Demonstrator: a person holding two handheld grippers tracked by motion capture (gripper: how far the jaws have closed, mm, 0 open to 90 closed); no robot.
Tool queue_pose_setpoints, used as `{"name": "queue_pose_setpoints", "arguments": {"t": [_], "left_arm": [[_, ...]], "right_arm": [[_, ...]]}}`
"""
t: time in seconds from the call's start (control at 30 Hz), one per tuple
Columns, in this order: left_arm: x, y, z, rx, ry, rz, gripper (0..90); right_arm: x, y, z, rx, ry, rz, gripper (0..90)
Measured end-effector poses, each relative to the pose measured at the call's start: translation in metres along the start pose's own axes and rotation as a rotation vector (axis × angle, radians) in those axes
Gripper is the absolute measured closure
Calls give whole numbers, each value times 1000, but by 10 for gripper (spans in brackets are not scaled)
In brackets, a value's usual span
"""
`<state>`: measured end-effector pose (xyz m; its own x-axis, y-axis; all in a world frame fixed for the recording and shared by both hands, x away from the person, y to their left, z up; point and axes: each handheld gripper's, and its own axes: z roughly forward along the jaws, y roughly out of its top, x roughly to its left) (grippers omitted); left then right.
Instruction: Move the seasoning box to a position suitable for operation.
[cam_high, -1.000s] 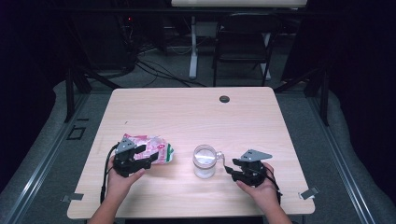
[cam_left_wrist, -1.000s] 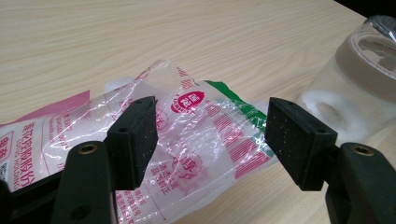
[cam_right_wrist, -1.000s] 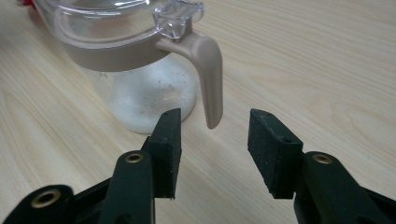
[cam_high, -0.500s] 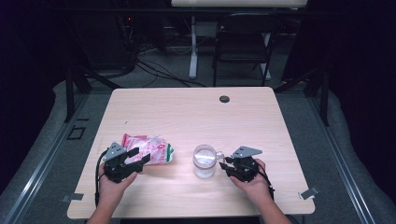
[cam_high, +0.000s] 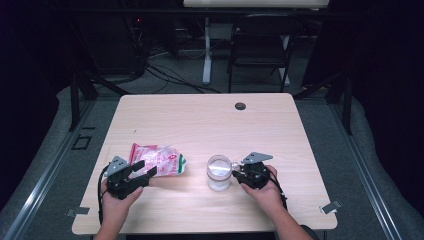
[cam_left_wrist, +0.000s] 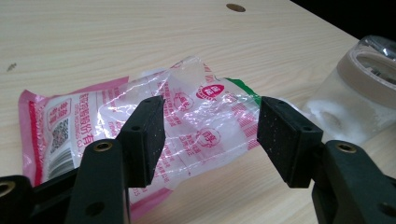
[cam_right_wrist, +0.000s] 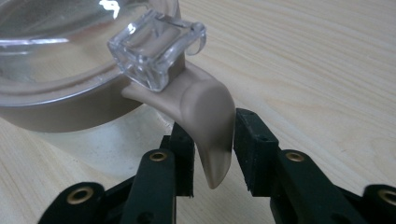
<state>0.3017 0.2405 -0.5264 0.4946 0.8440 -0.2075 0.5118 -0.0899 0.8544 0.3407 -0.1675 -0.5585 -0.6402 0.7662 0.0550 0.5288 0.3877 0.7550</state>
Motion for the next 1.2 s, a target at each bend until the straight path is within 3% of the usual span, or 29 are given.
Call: {"name": "queue_pose_setpoints", "arguments": {"t": [0.13, 0.3, 0.93, 1.07, 1.2], "left_arm": [[0, 1, 1, -5, -6, -17, 436], [-2, 3, 1, -21, -51, -30, 433], [-39, 18, 24, 30, -171, 95, 556], [-48, 21, 27, 37, -189, 115, 531], [-52, 25, 31, 43, -215, 105, 510]], "right_arm": [[2, 0, 0, 8, -11, -11, 753], [5, -1, -2, 20, -19, -54, 763], [19, -16, -19, 29, 30, -136, 763], [18, -17, -24, 21, 57, -107, 716], [18, -16, -38, 31, 50, -101, 639]]}}
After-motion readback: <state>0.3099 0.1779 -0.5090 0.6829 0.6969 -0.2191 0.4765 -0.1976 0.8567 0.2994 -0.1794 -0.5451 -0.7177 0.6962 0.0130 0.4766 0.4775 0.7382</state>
